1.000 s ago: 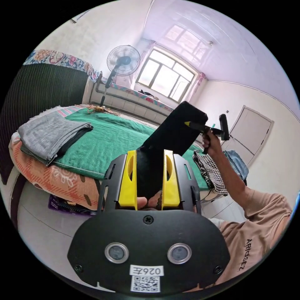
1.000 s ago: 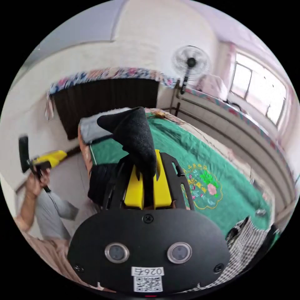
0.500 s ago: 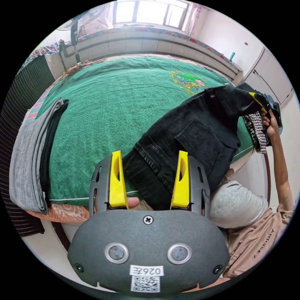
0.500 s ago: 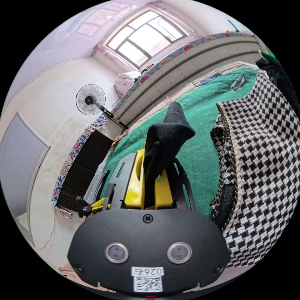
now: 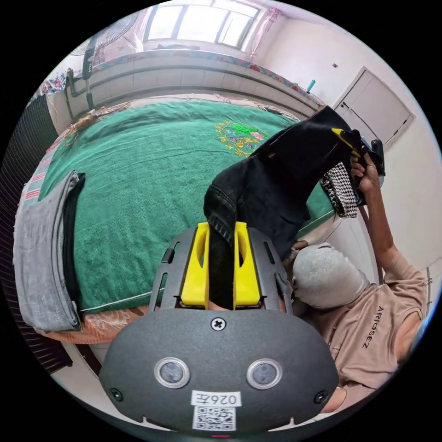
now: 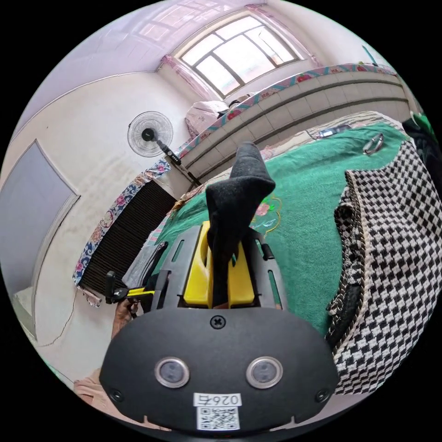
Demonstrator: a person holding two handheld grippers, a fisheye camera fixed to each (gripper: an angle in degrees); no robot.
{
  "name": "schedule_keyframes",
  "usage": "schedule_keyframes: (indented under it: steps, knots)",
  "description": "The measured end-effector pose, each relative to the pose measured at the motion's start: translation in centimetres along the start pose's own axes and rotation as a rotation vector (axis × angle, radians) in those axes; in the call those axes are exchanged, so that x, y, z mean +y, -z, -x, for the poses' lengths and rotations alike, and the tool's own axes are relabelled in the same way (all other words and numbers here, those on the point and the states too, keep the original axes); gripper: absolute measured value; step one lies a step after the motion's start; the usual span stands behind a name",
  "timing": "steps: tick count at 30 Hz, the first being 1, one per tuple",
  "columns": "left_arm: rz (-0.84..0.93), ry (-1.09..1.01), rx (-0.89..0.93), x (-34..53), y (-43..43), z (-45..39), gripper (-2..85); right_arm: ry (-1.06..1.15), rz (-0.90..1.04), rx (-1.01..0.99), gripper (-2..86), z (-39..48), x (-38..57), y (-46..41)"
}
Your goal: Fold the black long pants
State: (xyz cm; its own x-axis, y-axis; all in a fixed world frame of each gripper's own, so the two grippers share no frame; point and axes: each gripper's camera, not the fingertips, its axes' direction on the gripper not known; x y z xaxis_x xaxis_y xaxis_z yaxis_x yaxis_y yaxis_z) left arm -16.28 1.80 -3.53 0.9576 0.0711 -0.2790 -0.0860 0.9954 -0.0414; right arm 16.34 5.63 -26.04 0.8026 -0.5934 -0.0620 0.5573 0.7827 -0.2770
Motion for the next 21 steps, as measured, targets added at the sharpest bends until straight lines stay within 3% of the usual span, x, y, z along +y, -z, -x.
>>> schedule_keyframes:
  steps: [5,9,11,15,18,21]
  knots:
    - [-0.037,0.007,-0.348,-3.7,5.9,1.8,8.5,0.062,-0.062,-0.102,0.3,1.3,-1.1,1.4]
    - [-0.169,0.158,-0.639,-7.1,6.2,6.3,13.2,0.022,-0.107,-0.168,1.7,-0.4,-0.2,0.3]
    - [-0.118,0.273,-0.667,-7.3,3.8,8.7,13.9,-0.005,-0.098,-0.101,3.3,-2.2,0.0,-1.4]
    - [-0.08,0.358,-0.499,-4.6,-2.0,12.2,6.2,-0.217,-0.06,0.044,6.0,-8.0,2.2,-3.4]
    - [-0.14,0.366,-0.215,-2.3,-4.3,13.9,5.3,-0.25,-0.054,0.134,6.3,-8.5,3.9,-2.1]
    - [-0.147,0.364,-0.043,-1.3,-4.0,15.7,5.0,-0.199,-0.101,0.21,6.3,-5.9,3.2,0.7]
